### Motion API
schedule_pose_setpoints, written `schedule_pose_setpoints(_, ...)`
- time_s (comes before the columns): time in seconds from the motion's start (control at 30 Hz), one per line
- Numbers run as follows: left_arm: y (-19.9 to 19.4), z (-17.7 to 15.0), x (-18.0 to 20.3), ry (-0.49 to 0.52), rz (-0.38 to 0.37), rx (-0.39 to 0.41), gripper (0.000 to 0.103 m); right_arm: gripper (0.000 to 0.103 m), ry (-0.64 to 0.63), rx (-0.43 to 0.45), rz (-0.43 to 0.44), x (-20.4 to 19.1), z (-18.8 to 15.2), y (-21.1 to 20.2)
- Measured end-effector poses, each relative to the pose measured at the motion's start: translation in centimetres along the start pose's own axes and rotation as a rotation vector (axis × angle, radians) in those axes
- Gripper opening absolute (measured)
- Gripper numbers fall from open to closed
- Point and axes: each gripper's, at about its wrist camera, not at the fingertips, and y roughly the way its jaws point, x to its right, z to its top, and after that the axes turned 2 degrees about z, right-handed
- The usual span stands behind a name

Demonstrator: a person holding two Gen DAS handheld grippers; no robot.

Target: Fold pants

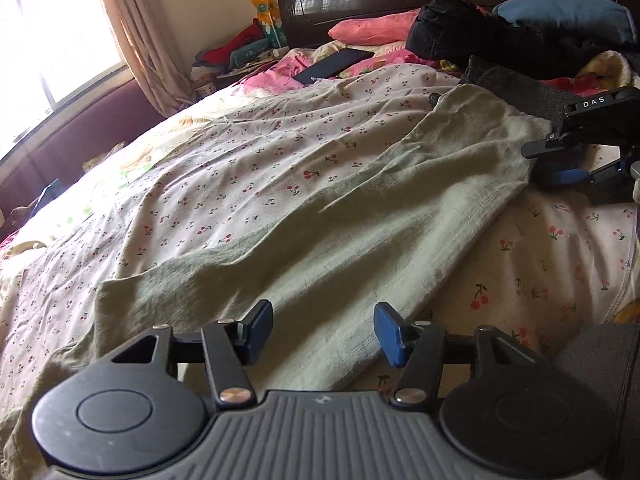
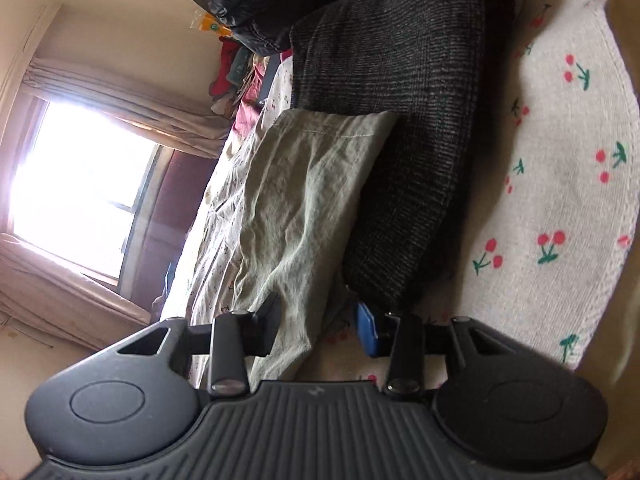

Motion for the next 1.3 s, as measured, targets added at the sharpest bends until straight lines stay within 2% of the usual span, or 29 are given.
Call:
schedule_pose_setpoints(0.07, 0.4, 0.5, 0.5, -0.008, -0.008, -0.015, 0.069, 0.041, 0.020, 0.002, 0.013, 0.2, 0.1, 1.2)
schedule_pose_setpoints(0.17, 0.2, 1.0, 1.3, 0.010, -0.012, -0.004, 0.069, 0.044, 0.078, 0.021, 0.095, 0.5, 0.8, 4.0)
schedule_pose_setpoints(0.2, 0.1, 1.1, 1.6, 0.019, -0.013, 0.001, 0.069, 0.048, 0.093, 0.022, 0.095, 0.5, 0.9, 5.0)
schedule_pose_setpoints(0.3, -0.1, 1.4, 1.8, 0.031, -0.011, 0.010, 0.069, 0.048, 0.138, 0.028, 0.092, 0.0, 0.8, 6.1)
schedule_pose_setpoints(0.37, -0.3, 1.2, 1.6, 0.019, -0.013, 0.015, 0.069, 0.048, 0.131, 0.027, 0.196, -0.8, -0.3, 5.0)
schedule_pose_setpoints(0.47, -0.4, 0.8, 1.3, 0.018, -0.014, 0.017, 0.069, 0.048, 0.013, 0.046, 0.141, -1.9, -0.6, 5.5)
schedule_pose_setpoints(0.5, -0.5, 0.6, 1.1, 0.018, -0.011, 0.021, 0.069, 0.048, 0.046, 0.030, 0.116, -1.4, -0.1, 6.4)
schedule_pose_setpoints(0.57, -1.1, 0.2, 0.6, 0.007, -0.015, 0.032, 0.069, 0.047, 0.142, 0.003, 0.161, -0.5, 0.5, 8.5)
schedule_pose_setpoints(0.6, -1.5, 0.0, 0.2, 0.002, -0.016, 0.039, 0.069, 0.043, 0.176, 0.010, 0.166, -0.3, 0.9, 9.1)
schedule_pose_setpoints(0.63, -1.7, -0.3, -0.1, 0.002, -0.011, 0.044, 0.069, 0.028, 0.180, 0.010, 0.160, -0.6, 1.1, 9.4)
schedule_pose_setpoints(0.7, -1.9, -1.0, -1.1, -0.012, 0.014, 0.051, 0.069, 0.005, 0.165, 0.024, 0.199, -1.9, 1.7, 9.0)
schedule_pose_setpoints(0.73, -1.9, -1.4, -1.8, -0.033, 0.020, 0.051, 0.069, 0.005, 0.152, 0.036, 0.220, -2.8, 2.0, 8.8)
schedule_pose_setpoints(0.8, -2.1, -2.5, -3.7, -0.097, 0.026, 0.051, 0.069, 0.005, 0.053, 0.054, 0.204, -5.8, 2.3, 8.1)
schedule_pose_setpoints(0.9, -3.1, -4.3, -6.9, -0.173, 0.065, 0.057, 0.069, 0.005, -0.183, 0.039, 0.177, -12.4, 1.3, 8.0)
schedule_pose_setpoints(1.03, -6.5, -7.6, -11.5, -0.222, 0.186, 0.070, 0.069, 0.005, -0.530, -0.061, 0.183, -22.1, -4.8, 9.7)
schedule_pose_setpoints(1.13, -9.4, -10.6, -15.6, -0.280, 0.294, 0.056, 0.069, 0.005, -0.838, -0.167, 0.233, -28.9, -13.4, 12.2)
schedule_pose_setpoints(1.17, -10.2, -11.7, -16.8, -0.303, 0.327, 0.045, 0.069, 0.005, -0.962, -0.204, 0.256, -30.8, -17.2, 13.0)
schedule_pose_setpoints(1.23, -11.6, -14.0, -19.0, -0.355, 0.388, 0.015, 0.069, 0.005, -1.158, -0.297, 0.319, -33.3, -24.3, 14.7)
schedule_pose_setpoints(1.3, -12.5, -16.2, -20.6, -0.405, 0.436, -0.008, 0.069, 0.005, -1.326, -0.401, 0.379, -34.1, -31.9, 15.9)
